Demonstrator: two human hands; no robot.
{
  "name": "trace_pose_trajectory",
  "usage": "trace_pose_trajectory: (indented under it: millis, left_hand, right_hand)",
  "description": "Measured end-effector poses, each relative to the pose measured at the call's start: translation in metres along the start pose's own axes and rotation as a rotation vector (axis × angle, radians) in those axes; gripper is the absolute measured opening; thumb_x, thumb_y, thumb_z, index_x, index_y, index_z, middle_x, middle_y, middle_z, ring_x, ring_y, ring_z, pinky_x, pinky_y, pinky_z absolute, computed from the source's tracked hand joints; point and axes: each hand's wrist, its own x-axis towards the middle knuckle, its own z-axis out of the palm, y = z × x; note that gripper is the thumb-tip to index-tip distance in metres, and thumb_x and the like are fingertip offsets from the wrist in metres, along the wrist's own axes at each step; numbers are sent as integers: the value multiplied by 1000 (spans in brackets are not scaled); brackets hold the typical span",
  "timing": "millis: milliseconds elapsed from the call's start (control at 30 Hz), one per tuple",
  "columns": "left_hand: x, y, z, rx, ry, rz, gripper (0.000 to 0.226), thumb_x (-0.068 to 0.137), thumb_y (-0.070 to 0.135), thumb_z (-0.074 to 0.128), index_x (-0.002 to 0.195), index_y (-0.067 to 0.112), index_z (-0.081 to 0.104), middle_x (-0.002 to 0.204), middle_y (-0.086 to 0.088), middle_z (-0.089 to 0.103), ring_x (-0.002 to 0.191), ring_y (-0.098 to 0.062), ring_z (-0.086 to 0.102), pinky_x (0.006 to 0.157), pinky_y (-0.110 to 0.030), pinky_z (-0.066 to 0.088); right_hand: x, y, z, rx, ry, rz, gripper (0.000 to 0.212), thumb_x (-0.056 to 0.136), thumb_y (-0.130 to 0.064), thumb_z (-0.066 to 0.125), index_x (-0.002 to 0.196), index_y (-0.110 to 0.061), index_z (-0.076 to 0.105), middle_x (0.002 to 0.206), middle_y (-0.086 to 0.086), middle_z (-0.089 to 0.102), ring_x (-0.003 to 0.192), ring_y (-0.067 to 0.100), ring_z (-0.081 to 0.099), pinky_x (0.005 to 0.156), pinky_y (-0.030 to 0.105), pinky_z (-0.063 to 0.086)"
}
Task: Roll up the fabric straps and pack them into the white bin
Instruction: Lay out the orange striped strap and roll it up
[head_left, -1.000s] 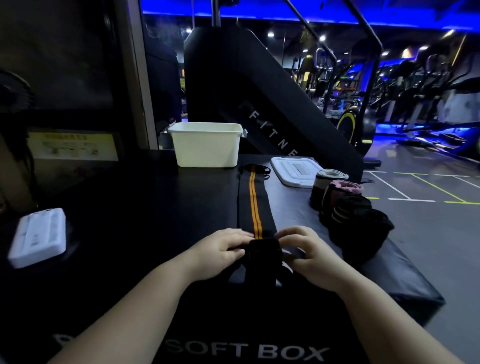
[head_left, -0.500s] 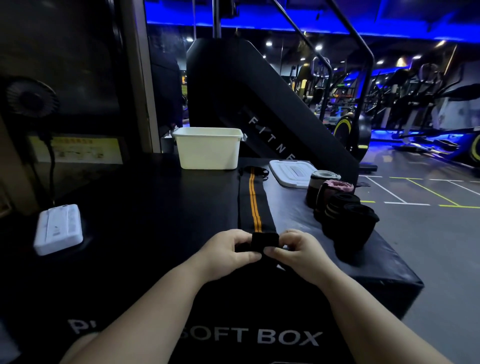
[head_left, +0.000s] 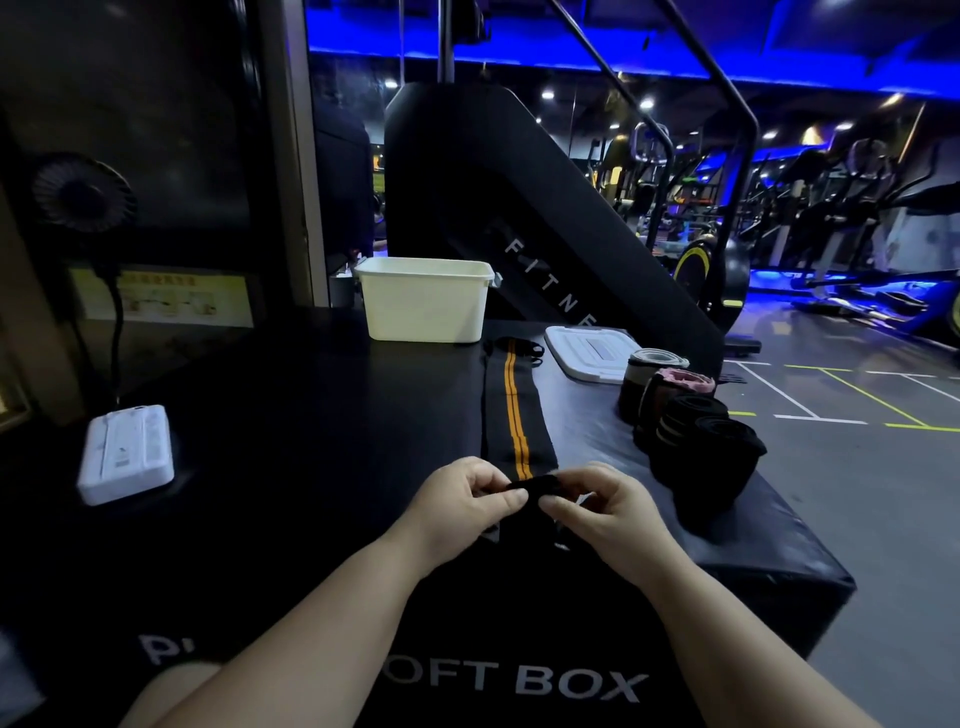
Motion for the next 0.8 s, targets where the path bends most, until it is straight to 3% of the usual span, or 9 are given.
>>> trace_pose_trajectory:
  millis: [133,267,433,533,633,733,800]
  left_hand:
    - [1,1,1,52,-36,29,15,88,22,69,77,12,71,95,1,62,71,0,59,65,-10,47]
    - [5,0,4,94,-64,36,22,91,24,65,69,25,67,94,8,62,77,4,58,70,-10,44]
    - [11,-8,7,209,-82,21,31,92,39,59,61,38,62,92,14,62,101,-11,56,98,-37,43]
    - [14,-9,8,261,-61,9,32,90,46,56,59,40,61,86,16,59,99,-13,55,96,-41,45]
    - [16,-8,9,284,-49,-34,32,92,43,57,66,25,63,85,12,59,90,-14,57,88,-41,48]
    - [18,-5,10,266,-36,-57,46,91,42,57,77,-1,60,78,-1,53,72,-16,50,71,-37,44]
    - [17,-3,10,263,-38,-87,40,93,38,58,76,2,59,75,-4,49,70,-17,47,66,-33,38]
  right_hand:
    - [-3,1,-3,71,-3,9,28,77,-13,81,96,-32,74,81,-10,70,69,-2,58,68,17,44]
    - [-6,0,-3,149,-16,20,18,80,-7,78,89,-22,74,71,-2,65,61,8,58,64,30,46]
    - [-3,1,-4,65,-16,15,13,83,-12,75,74,-20,71,69,-1,65,62,5,53,62,23,44]
    - [-1,4,-2,8,-6,-2,16,84,-13,75,75,-25,69,71,-6,65,62,0,53,63,20,44]
    - [-2,5,-3,69,-13,-64,17,82,-10,76,82,-26,71,80,-12,67,70,1,56,68,18,44]
    - [-2,7,-8,68,-34,-132,10,71,-29,79,80,-30,76,93,-8,70,85,7,64,76,14,45]
    - [-2,7,-10,43,-78,-119,20,63,-37,82,81,-32,78,96,-11,70,89,6,66,77,12,44]
